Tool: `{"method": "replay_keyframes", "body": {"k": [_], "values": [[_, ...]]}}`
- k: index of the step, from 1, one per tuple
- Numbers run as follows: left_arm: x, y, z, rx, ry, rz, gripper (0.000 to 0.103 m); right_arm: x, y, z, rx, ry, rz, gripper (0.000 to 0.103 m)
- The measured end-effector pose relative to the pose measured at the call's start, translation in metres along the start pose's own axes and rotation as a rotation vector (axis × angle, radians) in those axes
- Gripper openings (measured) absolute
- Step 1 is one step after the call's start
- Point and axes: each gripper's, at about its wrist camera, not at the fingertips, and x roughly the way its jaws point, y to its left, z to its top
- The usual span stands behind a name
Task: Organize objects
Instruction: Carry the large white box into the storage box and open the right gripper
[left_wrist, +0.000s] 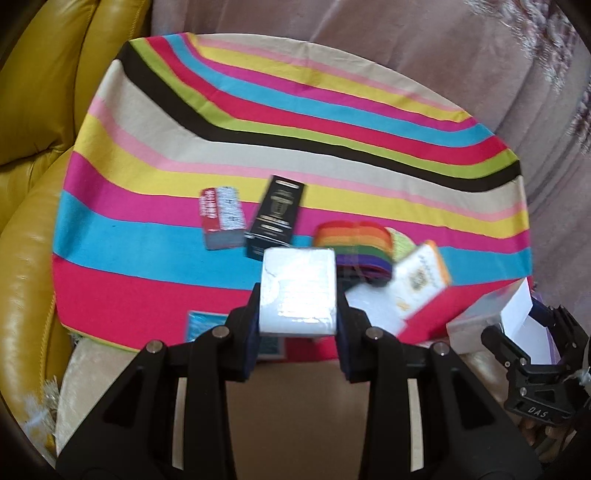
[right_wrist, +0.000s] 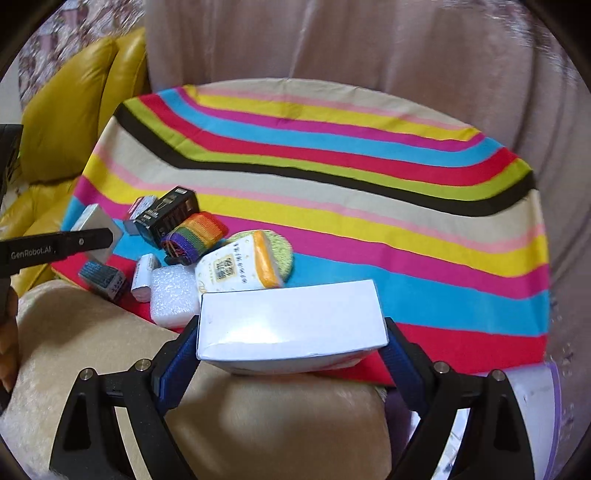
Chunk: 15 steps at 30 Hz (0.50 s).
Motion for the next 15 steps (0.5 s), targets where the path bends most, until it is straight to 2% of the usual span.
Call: {"method": "replay_keyframes", "body": {"k": [9, 15], "values": [[-0.009, -0.050, -0.018, 0.072, 0.014, -0.064, 0.038, -0.034, -0.019, -0.025, 0.117, -0.027, -0.081, 0.091], [-0.009, -0.089, -0.030, 0.148, 0.030, -0.117, 0.038, -0.055, -0.040, -0.045, 0.211, -0.031, -0.105, 0.091]]}}
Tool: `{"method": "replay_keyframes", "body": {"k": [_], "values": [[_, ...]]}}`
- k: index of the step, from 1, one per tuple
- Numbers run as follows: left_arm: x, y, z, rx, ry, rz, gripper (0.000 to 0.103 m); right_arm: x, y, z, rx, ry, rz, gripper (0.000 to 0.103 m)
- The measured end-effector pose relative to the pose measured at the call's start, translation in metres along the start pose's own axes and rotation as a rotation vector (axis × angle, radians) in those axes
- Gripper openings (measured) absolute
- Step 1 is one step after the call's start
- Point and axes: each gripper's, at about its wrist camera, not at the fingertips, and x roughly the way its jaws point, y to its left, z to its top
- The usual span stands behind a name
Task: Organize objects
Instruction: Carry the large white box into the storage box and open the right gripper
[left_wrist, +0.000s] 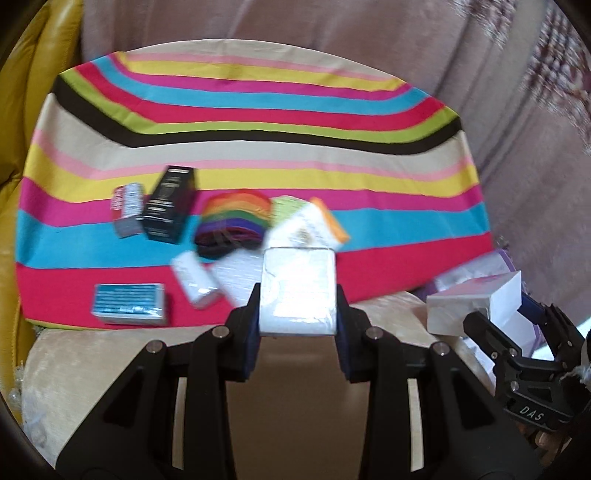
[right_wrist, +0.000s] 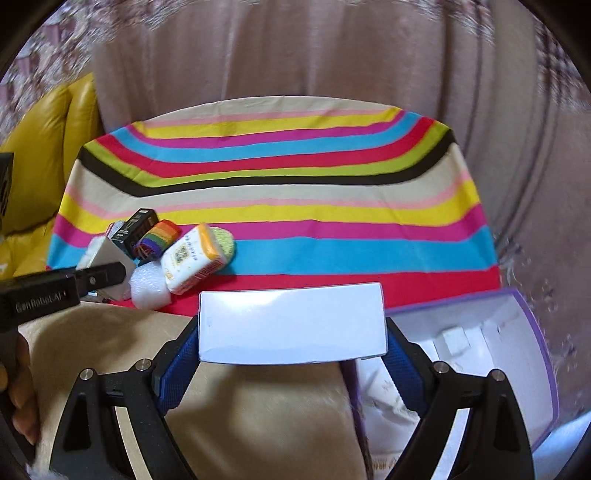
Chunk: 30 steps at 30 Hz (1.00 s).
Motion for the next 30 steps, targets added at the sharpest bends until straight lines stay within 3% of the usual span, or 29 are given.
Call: {"method": "replay_keyframes", "body": {"k": [16, 19, 30], "values": [[0.027, -0.112, -0.010, 0.197, 0.081, -0.154, 0.038, -0.028, -0.110, -0.042, 0.229, 0.042, -0.211, 0.091], [0.033, -0.131, -0.012, 0.230, 0.099, -0.188, 0.038, -0.032, -0.125, -0.045, 0.251, 0.042, -0.277, 0.091], [0.053, -0.183, -0.018, 0.300, 0.172, -0.300, 0.038, -0.035, -0.158, -0.053, 0.305, 0.064, -0.389, 0.091]]}}
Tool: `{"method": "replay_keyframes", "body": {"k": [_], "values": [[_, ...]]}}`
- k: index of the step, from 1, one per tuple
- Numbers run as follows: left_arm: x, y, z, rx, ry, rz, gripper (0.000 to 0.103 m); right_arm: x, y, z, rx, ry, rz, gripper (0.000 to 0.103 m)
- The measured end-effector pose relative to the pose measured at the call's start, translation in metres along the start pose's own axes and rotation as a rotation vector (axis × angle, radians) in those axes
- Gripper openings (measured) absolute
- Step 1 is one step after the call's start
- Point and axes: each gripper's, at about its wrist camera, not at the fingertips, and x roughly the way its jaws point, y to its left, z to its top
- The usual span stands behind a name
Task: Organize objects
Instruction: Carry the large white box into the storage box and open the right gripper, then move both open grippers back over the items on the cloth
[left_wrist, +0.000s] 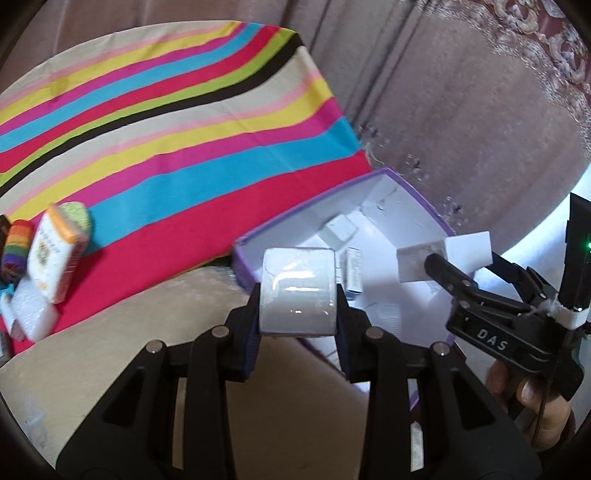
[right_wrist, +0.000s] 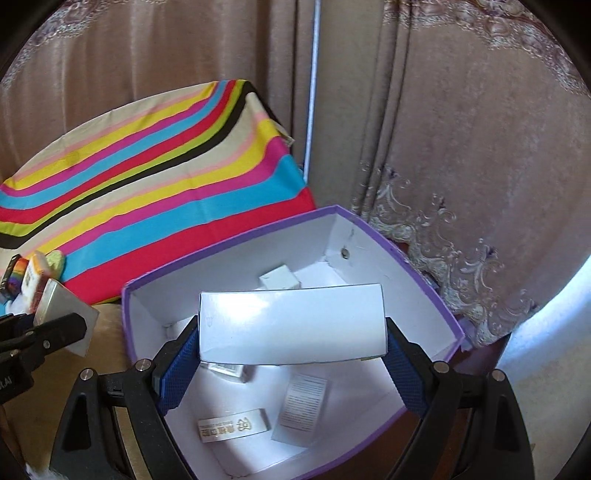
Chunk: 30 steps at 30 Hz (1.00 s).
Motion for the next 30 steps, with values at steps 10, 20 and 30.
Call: {"method": "replay_keyframes", "body": {"k": [10, 20, 30], "values": [[0.015, -0.018, 0.005, 0.021, 0.035, -0.091, 0.070, 0.014, -0.015, -0.005, 0.061, 0.044, -0.035, 0.094], [0.000, 0.012, 0.003, -0.089, 0.000, -0.044, 0.070, 0.018, 0.009, -0.006, 0.084, 0.080, 0.071, 0.094], [-0.039, 0.082, -0.004, -0.243, -0.054, 0.068, 0.072, 0.010, 0.083, 0.001, -0.043, 0.111, 0.222, 0.094]]}}
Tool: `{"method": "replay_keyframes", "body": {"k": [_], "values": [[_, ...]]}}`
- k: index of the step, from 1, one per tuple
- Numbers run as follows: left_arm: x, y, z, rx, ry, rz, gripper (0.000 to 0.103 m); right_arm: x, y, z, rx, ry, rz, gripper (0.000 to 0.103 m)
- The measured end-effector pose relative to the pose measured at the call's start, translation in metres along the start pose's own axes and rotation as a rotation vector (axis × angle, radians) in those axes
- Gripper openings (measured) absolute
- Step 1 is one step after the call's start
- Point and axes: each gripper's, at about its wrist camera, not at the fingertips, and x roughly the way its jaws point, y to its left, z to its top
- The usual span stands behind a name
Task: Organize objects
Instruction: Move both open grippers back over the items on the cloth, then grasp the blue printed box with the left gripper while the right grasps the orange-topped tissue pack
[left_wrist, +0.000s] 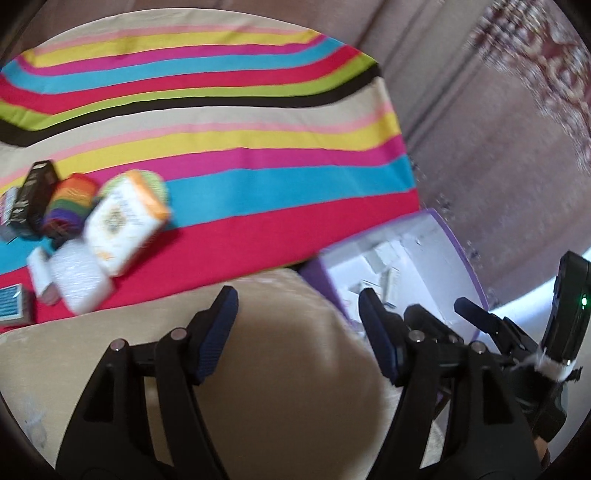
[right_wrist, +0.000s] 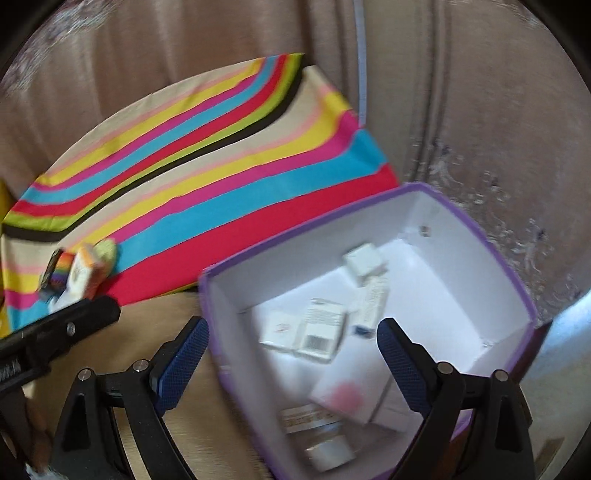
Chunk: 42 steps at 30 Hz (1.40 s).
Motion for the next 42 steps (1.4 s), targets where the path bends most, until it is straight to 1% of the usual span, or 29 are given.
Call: {"method": "replay_keyframes", "body": {"k": [5, 12, 14, 18, 21, 23, 27, 32, 36, 42], "values": [[-0.018, 0.035, -0.004, -0.065, -0.022, 0.029, 0.073, 0.004, 0.027, 0.005, -0.058, 0.017, 0.045, 0.095], [-0.047, 0.095, -0.014, -0.214, -0.063, 0.082, 0.074, 0.016, 0.068, 0.008, -0.112, 0.070, 0.110, 0.095], [-0.056, 0.114, -0.016, -0.261, -0.073, 0.104, 0.075, 0.021, 0.076, 0.010, -0.119, 0.093, 0.135, 0.095], [-0.070, 0.149, -0.022, -0.339, -0.090, 0.158, 0.077, 0.026, 0.097, 0.012, -0.157, 0.112, 0.158, 0.095], [-0.078, 0.172, -0.026, -0.382, -0.081, 0.210, 0.079, 0.029, 0.112, 0.014, -0.179, 0.125, 0.182, 0.095], [-0.079, 0.184, -0.028, -0.397, -0.061, 0.248, 0.082, 0.033, 0.119, 0.016, -0.182, 0.140, 0.198, 0.095], [-0.079, 0.206, -0.026, -0.415, -0.027, 0.323, 0.085, 0.042, 0.136, 0.021, -0.182, 0.166, 0.233, 0.095], [-0.067, 0.220, -0.022, -0.415, 0.039, 0.372, 0.087, 0.052, 0.152, 0.027, -0.161, 0.199, 0.286, 0.095], [-0.056, 0.225, -0.019, -0.404, 0.086, 0.390, 0.088, 0.060, 0.156, 0.034, -0.085, 0.227, 0.347, 0.095], [-0.044, 0.231, -0.018, -0.396, 0.110, 0.410, 0.088, 0.076, 0.160, 0.047, 0.073, 0.257, 0.405, 0.095]]}}
